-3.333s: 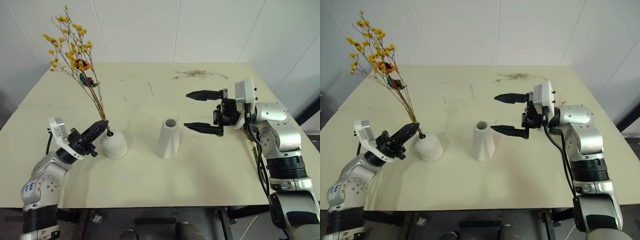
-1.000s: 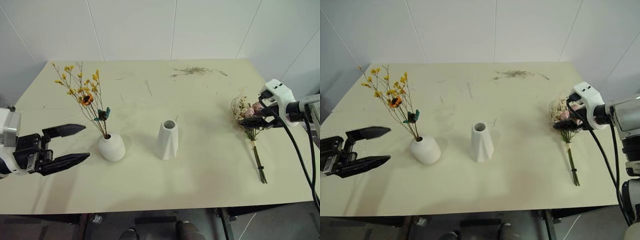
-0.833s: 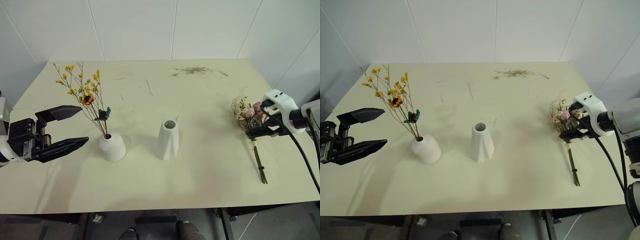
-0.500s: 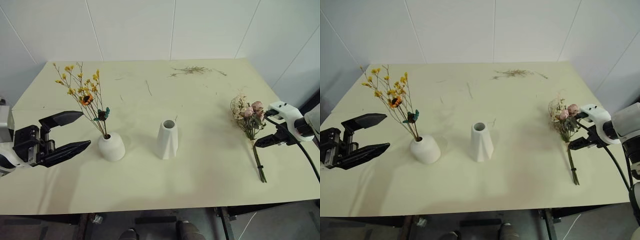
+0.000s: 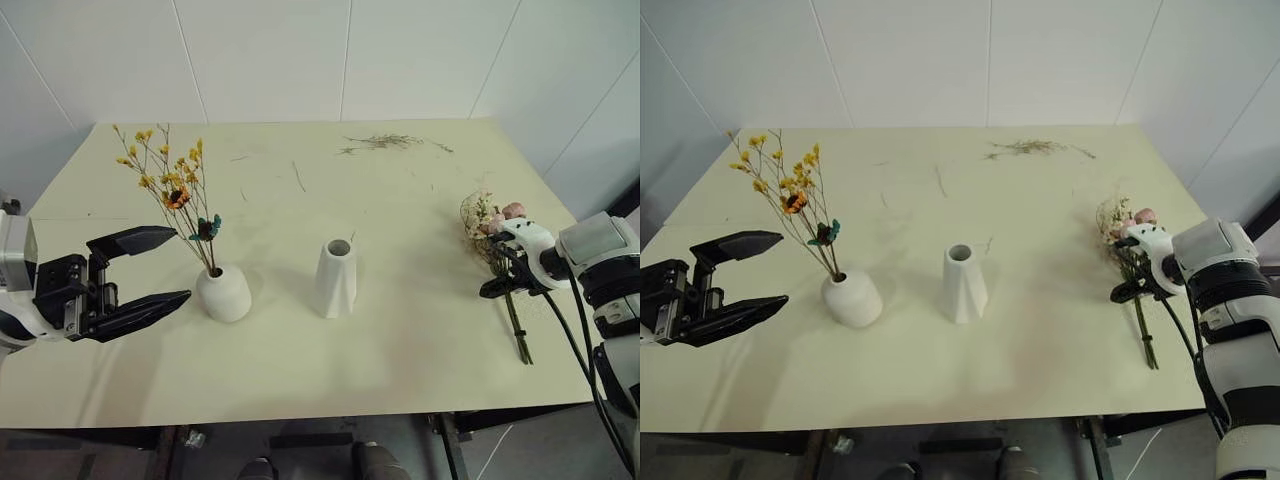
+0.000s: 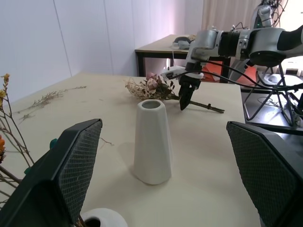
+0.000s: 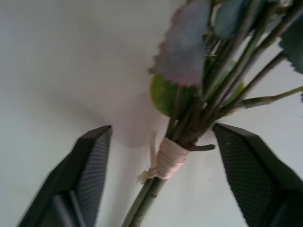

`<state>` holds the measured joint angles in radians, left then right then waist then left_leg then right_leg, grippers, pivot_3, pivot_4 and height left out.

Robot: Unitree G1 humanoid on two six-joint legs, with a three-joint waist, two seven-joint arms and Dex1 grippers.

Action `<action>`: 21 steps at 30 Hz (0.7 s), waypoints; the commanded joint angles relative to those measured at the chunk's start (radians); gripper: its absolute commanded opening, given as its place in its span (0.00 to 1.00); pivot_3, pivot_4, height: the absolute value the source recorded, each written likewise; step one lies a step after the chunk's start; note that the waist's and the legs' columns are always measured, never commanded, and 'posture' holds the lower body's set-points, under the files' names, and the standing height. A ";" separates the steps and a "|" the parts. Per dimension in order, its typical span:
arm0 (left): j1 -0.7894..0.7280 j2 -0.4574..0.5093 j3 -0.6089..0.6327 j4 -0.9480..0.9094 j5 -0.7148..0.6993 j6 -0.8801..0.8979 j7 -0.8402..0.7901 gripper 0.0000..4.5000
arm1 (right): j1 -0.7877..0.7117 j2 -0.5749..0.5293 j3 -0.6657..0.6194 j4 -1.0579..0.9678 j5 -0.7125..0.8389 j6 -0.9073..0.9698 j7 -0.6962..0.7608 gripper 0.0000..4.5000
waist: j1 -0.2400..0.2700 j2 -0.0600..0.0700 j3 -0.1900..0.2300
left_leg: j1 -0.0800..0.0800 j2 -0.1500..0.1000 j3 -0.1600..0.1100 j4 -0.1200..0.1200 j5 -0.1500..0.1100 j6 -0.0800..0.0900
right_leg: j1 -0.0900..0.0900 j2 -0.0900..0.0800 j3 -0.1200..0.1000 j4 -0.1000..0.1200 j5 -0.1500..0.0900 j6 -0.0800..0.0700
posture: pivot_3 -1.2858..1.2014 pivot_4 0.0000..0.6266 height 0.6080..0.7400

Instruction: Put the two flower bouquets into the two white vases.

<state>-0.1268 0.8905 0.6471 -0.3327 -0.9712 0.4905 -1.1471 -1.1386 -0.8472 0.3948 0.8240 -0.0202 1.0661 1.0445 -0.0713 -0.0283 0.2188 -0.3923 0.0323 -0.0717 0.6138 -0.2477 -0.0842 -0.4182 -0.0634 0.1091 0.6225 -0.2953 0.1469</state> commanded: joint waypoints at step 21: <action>-0.160 -0.042 -0.207 0.167 0.173 -0.147 -0.043 1.00 | 0.141 0.387 -0.749 -0.699 0.606 -0.435 -0.148 0.03 | -0.009 0.000 0.000 | 0.003 0.000 0.000 0.000 0.000 0.000 | 0.003 0.001 0.002 0.003 0.001 0.002 | 0.52 0.24 1.00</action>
<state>-0.2658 0.8508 0.4500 -0.1456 -0.8092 0.3617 -1.1997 -0.9456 -0.4788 -0.2970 0.2059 0.4928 0.6632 0.9165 -0.0799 -0.0278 0.2190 -0.3899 0.0327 -0.0723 0.6139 -0.2473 -0.0844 -0.4158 -0.0621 0.1109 0.6257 -0.2941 0.1491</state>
